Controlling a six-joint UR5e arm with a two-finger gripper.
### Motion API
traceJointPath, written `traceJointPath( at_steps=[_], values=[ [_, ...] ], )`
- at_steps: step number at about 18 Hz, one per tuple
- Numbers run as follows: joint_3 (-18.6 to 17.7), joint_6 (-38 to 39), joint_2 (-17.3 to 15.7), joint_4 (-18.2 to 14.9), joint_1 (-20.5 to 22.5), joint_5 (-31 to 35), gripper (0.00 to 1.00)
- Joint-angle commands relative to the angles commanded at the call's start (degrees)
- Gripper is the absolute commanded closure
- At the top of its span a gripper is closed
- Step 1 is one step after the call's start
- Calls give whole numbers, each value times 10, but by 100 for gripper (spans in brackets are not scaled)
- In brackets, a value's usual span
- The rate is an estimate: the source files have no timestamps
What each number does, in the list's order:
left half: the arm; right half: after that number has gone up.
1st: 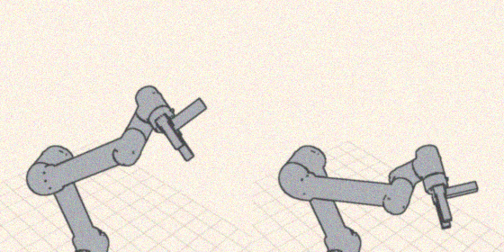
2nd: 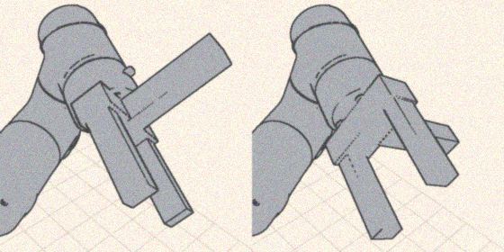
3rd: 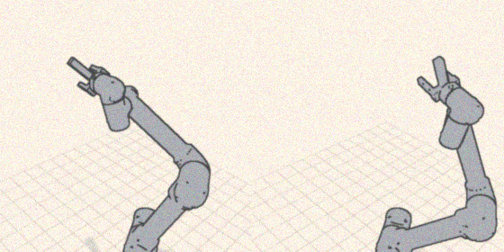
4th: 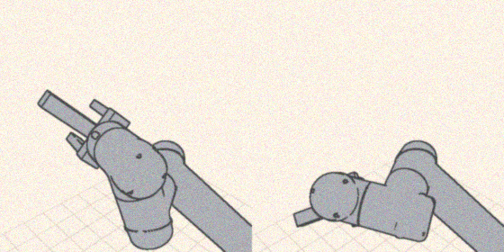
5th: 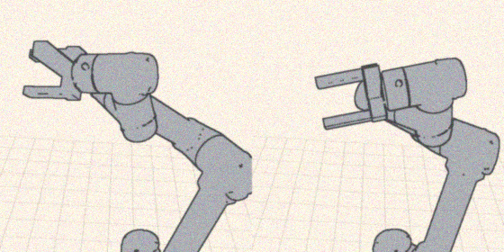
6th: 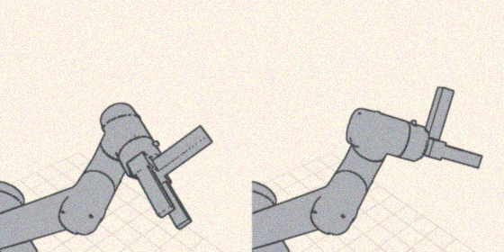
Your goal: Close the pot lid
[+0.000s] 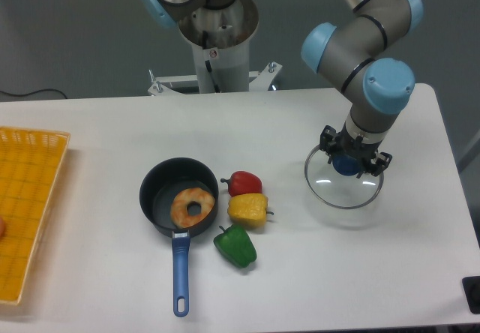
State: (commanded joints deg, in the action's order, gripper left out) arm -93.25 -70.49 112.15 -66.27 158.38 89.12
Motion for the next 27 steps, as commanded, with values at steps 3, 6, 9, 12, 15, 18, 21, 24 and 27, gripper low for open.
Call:
traceJointPath(
  at_steps=[3,6,9,12,15,18,21,24,27],
  values=[
    [1,0,-3,0,0,0,57],
    [1,0,-4,-4,-2,0,57],
    [0,0,-12,-20,-5,-1,57],
    [-1,5,-14,-32,-17,-1,57],
    [-6,8,-29,-53,-27,0,57],
    [-8,8,-40,-67,-42,-3,57],
    [-11,31,-49,-66,-59,-3,57],
    [-11,52,-51,-62,-78,-4,57],
    [-11,74,-55,-60,-97,-3,57]
  ],
)
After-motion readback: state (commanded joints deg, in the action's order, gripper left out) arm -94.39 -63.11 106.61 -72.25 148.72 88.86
